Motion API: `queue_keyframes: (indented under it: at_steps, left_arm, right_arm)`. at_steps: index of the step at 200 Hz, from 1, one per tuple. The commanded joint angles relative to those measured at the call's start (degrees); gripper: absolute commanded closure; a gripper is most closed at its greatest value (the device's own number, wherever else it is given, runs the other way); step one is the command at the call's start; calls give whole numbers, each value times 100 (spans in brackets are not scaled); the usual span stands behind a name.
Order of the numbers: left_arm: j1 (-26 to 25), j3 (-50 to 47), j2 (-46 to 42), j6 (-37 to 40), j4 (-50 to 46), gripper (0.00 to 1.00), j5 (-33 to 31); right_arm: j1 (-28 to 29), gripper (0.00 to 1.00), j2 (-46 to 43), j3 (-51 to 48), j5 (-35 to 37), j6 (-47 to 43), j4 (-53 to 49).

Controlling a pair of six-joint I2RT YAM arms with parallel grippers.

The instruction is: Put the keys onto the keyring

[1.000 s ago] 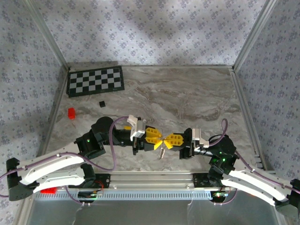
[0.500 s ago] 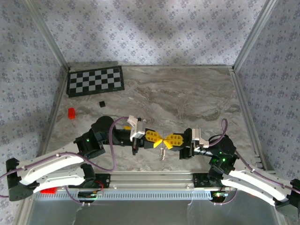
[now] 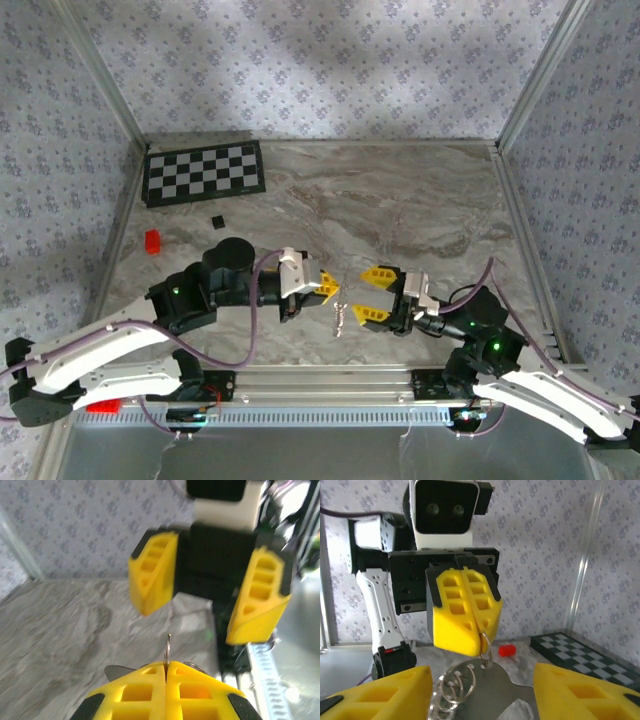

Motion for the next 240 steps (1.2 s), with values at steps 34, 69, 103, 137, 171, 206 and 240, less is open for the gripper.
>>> queue_keyframes:
  at_steps: [34,69,103,137,171,206,240]
  left_arm:
    - [-117,354,292,1272,-879,100,-1116]
    - [-117,354,537,1529,-929,100,-1266]
    - [-104,360,672,1558,-982,100,-1117]
    - [-104,387,717,1623,-1023,100,-1061]
    - [-98,400,736,1644,-980,100,-947]
    - [-95,297,638,1588,-699,100,-720]
    - [-21,272,621,1463,-576,100,-416]
  right_arm:
    - [-91,55,29,-57,513,-409,-964]
    - [-366,58,288,-256,539,-370,-701]
    - [-682,60,393,-448,446,-335,-409]
    - [-902,61,534,-447,-95,-271,-349]
    - [-991,65,670,-447,-434,-206,-154]
    - [-1021,67,730,-457,-783,-105,12]
    - [-1062,68,708,-525,-956,1,176]
